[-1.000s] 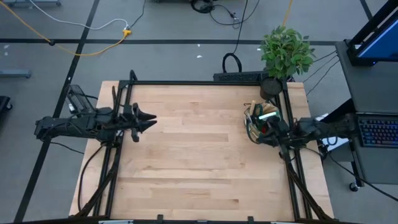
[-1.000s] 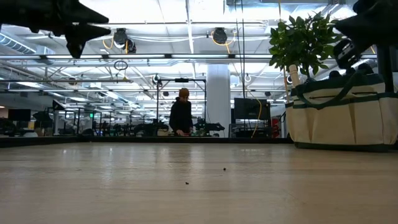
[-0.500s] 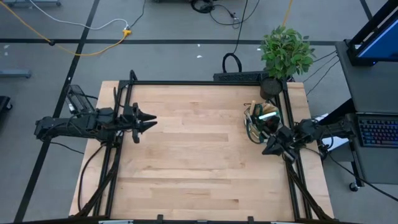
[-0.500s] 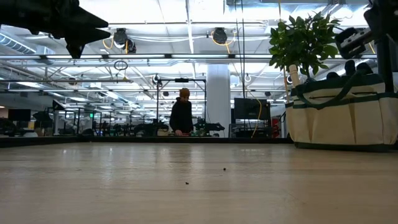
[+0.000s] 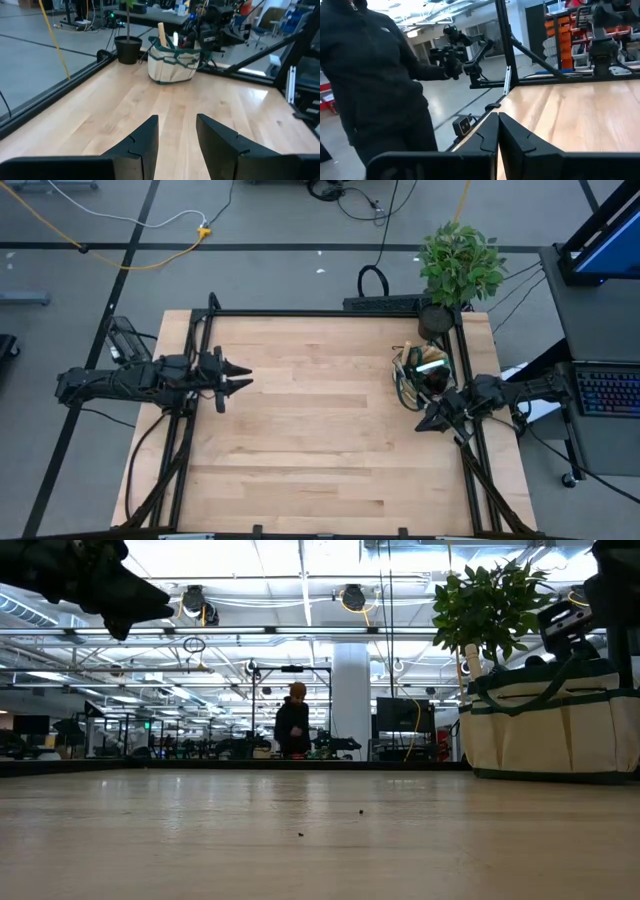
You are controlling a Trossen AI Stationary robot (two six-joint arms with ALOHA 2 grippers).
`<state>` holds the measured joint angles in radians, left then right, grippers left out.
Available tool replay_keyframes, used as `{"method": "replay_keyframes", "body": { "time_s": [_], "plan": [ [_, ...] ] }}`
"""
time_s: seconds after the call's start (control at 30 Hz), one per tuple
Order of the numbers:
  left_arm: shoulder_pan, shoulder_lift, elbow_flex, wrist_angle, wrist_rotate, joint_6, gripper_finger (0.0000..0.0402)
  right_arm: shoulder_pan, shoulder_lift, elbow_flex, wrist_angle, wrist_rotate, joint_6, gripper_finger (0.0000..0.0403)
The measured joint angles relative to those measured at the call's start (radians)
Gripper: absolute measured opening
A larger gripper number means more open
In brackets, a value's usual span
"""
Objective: Pick & Place Garden tools in Gardening bag
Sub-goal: Return to Home Position
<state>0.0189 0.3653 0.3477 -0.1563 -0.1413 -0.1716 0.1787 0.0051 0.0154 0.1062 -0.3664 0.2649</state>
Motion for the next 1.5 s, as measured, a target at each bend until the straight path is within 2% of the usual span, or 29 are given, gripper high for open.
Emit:
{"method": "replay_keyframes", "body": {
  "time_s": [0.13,0.63,1.5],
  "plan": [
    [0.0,0.0,0.0,-0.019,-0.006,0.015,0.0136,0.0,0.0,0.0,-0.013,-0.001,-0.01,0.0004],
    [0.0,0.0,0.0,-0.033,-0.025,0.01,0.0136,0.0,0.0,-0.001,-0.018,-0.004,-0.245,0.0004],
    [0.0,0.0,0.0,-0.027,-0.025,0.007,0.0136,0.0,0.0,-0.002,-0.009,-0.003,-0.247,0.0004]
  ]
}}
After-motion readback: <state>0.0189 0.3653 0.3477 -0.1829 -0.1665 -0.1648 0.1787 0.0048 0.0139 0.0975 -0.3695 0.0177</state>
